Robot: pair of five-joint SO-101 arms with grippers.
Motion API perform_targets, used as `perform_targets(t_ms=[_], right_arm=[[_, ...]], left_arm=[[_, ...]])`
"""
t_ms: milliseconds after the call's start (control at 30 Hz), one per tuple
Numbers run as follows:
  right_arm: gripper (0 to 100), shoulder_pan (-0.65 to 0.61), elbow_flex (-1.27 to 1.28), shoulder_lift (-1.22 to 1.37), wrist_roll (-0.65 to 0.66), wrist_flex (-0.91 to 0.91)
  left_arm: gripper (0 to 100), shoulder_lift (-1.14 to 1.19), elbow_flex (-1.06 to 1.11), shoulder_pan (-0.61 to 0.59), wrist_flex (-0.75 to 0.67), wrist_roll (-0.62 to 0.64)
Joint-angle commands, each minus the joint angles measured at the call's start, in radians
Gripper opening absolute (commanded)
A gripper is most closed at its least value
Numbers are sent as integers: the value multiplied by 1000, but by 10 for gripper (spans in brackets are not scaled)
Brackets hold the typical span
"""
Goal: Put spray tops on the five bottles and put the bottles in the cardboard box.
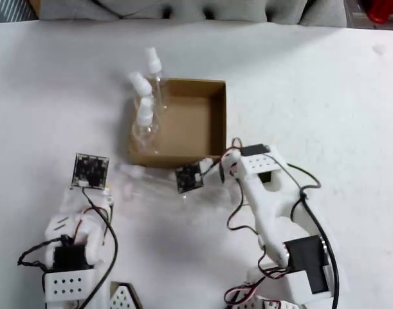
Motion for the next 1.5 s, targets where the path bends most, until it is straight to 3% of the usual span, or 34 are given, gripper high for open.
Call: perform_targets(t_ms=[0,267,367,533,600,700,967,1267,1467], right_arm=[[23,105,-41,-54,0,-10],[59,479,-43,-217,-15,-18],[59,634,-43,-259,-121,-42],[63,845,-43,-211,-416,-110],[64,891,-63,-156,-453,-125],[97,909,-109,-53,-453,-128],[303,868,-278,262,-397,-168],[306,863,-520,349,-387,7],[305,860,-546,277,-307,153]], left_arm=[[21,-24,-5,-5,-3,-8],[21,-24,-5,-5,-2,-8],[21,-24,-5,-5,0,-8],[21,-24,-5,-5,3,-8],[21,-24,-5,-5,3,-8],[21,-24,-5,-5,3,-8],[21,-24,-5,-10,3,-3],[21,-24,-5,-10,3,-5],[21,-24,-5,-10,2,-6]])
